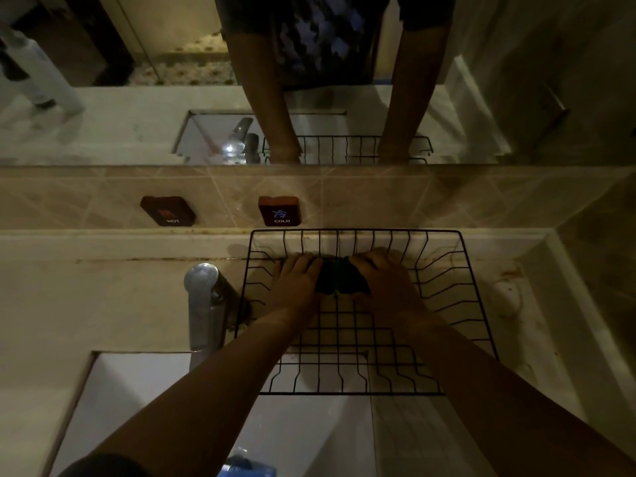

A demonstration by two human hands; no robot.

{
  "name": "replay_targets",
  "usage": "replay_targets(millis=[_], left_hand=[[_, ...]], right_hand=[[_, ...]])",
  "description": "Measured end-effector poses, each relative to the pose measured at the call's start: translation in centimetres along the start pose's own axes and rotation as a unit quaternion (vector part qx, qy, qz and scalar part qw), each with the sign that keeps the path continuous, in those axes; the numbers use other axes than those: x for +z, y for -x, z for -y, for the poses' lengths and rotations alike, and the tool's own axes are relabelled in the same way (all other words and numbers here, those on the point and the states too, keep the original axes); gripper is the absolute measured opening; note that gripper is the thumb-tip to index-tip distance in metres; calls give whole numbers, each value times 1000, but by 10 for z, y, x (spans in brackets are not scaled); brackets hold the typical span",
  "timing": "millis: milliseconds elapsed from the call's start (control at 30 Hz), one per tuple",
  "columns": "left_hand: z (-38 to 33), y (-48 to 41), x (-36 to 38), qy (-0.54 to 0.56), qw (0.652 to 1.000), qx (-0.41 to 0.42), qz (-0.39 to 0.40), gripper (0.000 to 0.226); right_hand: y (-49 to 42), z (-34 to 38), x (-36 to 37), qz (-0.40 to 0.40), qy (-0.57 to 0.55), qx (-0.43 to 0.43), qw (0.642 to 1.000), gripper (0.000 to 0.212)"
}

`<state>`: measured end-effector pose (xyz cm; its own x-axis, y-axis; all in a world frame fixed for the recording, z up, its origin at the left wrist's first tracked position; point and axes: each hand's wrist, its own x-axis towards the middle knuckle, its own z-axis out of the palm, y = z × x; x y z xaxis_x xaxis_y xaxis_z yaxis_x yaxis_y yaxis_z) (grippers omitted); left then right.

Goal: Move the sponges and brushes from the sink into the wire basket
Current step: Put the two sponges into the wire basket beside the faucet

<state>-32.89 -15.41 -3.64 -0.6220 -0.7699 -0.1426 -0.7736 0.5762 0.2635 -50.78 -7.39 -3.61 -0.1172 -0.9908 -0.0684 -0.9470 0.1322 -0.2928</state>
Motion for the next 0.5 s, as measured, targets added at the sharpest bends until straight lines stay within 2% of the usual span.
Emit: replay_targets(millis=[300, 500], left_hand=[[-1, 1, 3, 2, 1000, -11, -4, 67], [-3, 15, -7, 10, 1000, -4, 19, 81]], right_hand=[[3, 6, 1, -1, 46, 23, 999, 70], [18, 14, -2, 6, 29, 35, 999, 77]])
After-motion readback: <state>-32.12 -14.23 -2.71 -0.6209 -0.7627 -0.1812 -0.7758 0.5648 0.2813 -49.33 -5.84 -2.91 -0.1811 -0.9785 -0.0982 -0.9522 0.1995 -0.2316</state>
